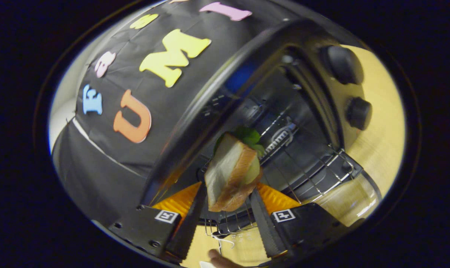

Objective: Open the toaster oven, put the food inside, and close the toaster oven door.

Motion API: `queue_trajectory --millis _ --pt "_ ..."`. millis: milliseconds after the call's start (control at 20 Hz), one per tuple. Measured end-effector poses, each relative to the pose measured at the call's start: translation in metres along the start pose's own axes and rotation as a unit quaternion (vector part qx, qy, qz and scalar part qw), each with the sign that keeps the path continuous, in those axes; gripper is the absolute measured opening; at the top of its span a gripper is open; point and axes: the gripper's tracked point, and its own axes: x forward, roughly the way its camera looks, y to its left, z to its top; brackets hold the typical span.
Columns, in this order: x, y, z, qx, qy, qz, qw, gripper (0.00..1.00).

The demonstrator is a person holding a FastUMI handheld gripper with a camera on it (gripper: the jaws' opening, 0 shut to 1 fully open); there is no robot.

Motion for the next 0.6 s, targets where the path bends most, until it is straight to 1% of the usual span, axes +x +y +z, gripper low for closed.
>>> queue_trajectory --millis 100,150,250,350,500,600 --pt "0.002 0.001 -0.006 -0.073 0.014 -0.011 0.997 0.88" --pt "0.001 0.001 -0.007 -0.110 0.018 -0.022 0.994 0.92" --pt "0.004 0.000 -0.011 -0.177 0.025 -0.048 0.983 0.94" --pt "0.005 -0.001 -0.021 -0.241 0.042 -0.074 0.967 0.94" --pt "-0.001 -0.005 -0.042 -0.298 0.076 -0.112 0.945 0.94" --pt "-0.007 -0.008 -0.048 -0.329 0.080 -0.137 0.931 0.94"
